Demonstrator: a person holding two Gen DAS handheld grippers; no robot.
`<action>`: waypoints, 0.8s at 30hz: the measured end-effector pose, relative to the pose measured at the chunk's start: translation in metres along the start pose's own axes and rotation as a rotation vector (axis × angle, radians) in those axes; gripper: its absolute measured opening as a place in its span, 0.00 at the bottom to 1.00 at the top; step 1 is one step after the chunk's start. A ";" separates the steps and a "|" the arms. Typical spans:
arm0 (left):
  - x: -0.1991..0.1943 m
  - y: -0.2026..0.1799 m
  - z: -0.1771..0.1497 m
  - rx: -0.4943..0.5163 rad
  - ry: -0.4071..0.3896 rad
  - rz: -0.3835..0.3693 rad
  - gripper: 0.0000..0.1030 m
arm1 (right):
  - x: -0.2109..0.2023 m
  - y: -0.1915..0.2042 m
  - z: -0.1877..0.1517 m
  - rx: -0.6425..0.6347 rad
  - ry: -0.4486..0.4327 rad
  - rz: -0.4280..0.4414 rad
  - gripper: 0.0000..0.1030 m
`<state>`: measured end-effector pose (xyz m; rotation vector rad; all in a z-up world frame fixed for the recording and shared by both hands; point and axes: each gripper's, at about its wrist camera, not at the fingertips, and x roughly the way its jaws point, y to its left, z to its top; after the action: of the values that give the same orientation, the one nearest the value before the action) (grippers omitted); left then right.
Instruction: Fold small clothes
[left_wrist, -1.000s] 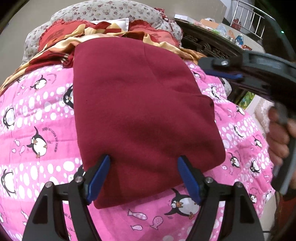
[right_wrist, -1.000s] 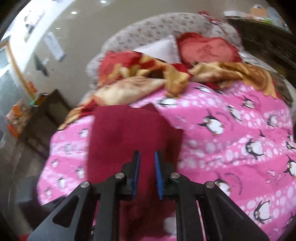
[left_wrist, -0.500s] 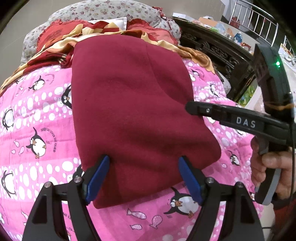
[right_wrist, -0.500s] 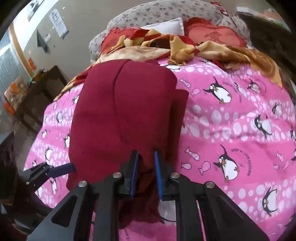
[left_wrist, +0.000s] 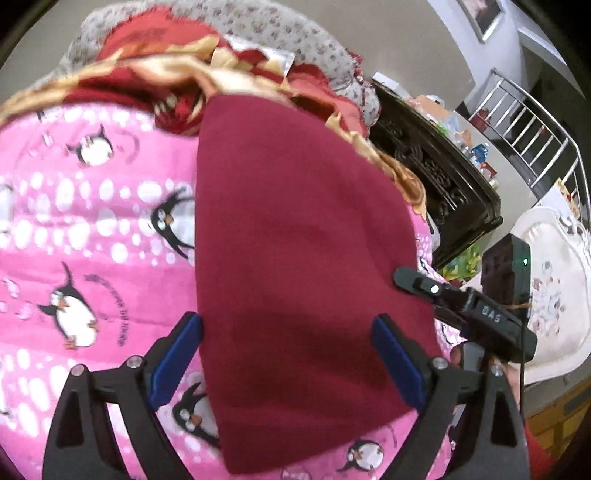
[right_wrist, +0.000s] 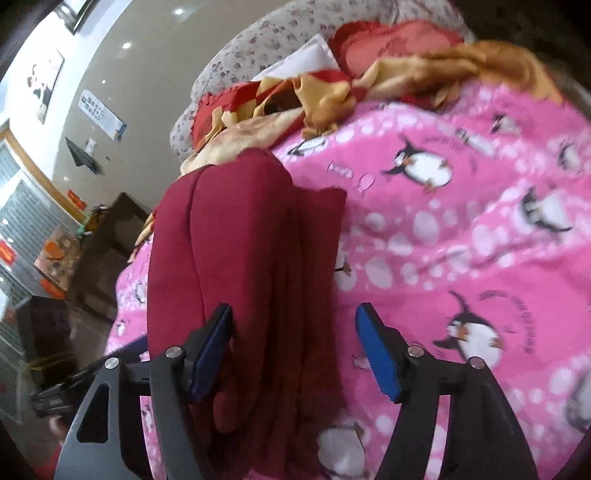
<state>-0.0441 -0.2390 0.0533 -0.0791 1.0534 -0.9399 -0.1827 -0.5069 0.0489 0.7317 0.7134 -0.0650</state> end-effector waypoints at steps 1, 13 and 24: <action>0.005 0.002 0.001 -0.007 0.007 0.002 0.94 | 0.005 -0.003 0.001 0.016 0.003 0.021 0.91; 0.014 0.012 0.008 -0.070 0.036 -0.048 0.61 | -0.001 0.036 0.001 -0.090 -0.020 -0.006 0.60; -0.095 -0.008 -0.032 0.043 0.048 -0.006 0.50 | -0.046 0.089 -0.049 -0.071 0.047 0.146 0.59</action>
<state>-0.0889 -0.1667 0.1073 -0.0242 1.0771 -0.9735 -0.2201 -0.4179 0.1044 0.7172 0.7017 0.1101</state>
